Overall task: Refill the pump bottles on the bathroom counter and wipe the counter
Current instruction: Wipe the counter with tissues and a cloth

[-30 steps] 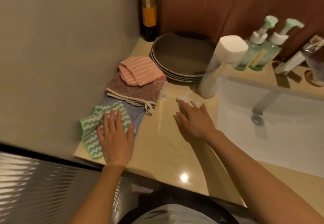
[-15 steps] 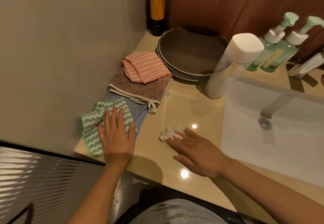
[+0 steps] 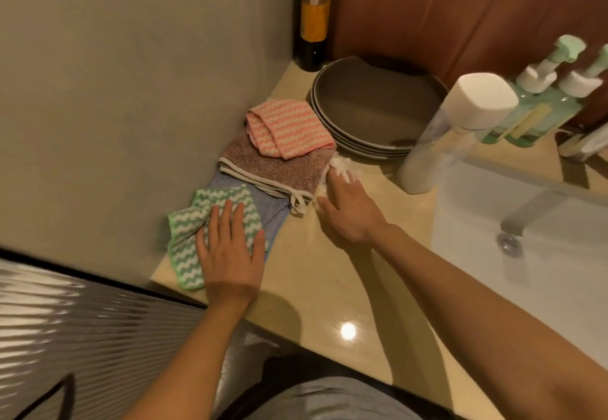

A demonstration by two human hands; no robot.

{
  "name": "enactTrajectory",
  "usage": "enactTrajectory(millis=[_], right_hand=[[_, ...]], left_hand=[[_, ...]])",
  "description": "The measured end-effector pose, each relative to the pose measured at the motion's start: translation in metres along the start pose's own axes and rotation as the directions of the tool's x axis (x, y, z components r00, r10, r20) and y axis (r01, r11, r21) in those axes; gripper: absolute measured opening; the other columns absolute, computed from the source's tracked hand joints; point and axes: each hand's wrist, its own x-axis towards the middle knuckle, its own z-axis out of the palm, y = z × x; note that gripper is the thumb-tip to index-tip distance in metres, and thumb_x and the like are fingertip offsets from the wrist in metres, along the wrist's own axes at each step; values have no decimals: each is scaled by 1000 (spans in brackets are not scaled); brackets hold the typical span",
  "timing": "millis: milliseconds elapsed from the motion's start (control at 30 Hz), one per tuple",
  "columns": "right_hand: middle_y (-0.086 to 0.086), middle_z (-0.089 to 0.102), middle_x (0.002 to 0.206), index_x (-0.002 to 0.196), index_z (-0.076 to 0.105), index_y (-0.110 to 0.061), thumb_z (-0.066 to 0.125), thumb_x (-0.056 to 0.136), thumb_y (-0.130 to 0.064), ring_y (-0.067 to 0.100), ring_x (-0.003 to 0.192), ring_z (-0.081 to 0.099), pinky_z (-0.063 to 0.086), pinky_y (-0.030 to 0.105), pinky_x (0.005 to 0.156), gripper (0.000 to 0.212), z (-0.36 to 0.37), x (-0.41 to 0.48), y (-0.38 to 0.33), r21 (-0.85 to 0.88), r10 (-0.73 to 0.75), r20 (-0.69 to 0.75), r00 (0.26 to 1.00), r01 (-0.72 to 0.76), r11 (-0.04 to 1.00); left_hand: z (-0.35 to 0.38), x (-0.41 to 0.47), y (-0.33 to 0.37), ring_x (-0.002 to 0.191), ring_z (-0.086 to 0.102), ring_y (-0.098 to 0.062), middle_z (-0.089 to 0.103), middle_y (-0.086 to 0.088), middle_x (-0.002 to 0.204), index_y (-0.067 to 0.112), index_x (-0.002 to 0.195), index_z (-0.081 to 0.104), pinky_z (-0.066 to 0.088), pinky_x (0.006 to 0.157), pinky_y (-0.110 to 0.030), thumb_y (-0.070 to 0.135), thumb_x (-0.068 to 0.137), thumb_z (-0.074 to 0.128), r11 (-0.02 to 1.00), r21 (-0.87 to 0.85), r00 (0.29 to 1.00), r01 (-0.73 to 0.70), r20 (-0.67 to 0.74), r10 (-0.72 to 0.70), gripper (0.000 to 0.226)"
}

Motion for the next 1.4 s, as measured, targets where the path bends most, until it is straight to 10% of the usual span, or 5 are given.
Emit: enactTrajectory(millis=[300,433,767,1133,1400], right_hand=[[-9,-8,157,151,-4,-26,32,97,-53,12,144,-14,-5,23,115,70,26,-114,-21,-38,-293,87,952,297,954],[-4,18,156,151,13,-25,30,100,-50,12,146,5,6,33,119,60,13,-129,16,-86,-418,244,875,449,889],[9,26,154,148,24,-16,30,98,-44,28,143,18,14,36,115,57,-1,-49,1,-87,-74,-23,997,72,994],[4,30,153,150,21,-18,19,98,-48,20,145,11,-7,26,114,60,50,-106,-46,-84,-401,153,903,416,905],[-3,45,144,144,35,-25,29,99,-45,10,137,32,11,42,118,50,9,-145,19,-93,-321,149,935,337,937]], left_hand=[[-1,1,1,144,20,-24,32,-6,153,12,143,37,15,112,-47,50,93,21,1000,-3,1000,-1,6,1,65],[-2,1,1,143,21,-24,32,-7,153,12,143,37,16,111,-47,49,94,22,1000,10,1000,-10,11,10,63],[-3,2,0,143,20,-24,31,-6,153,13,144,37,14,112,-47,50,93,19,1000,10,1000,-12,24,12,65],[-3,2,-2,145,15,-21,26,-3,155,16,146,33,11,113,-46,50,94,19,1000,-7,999,-12,30,12,63],[-1,0,-3,144,18,-24,30,-6,154,13,144,37,13,113,-48,45,96,29,999,-36,999,-33,11,34,58]])
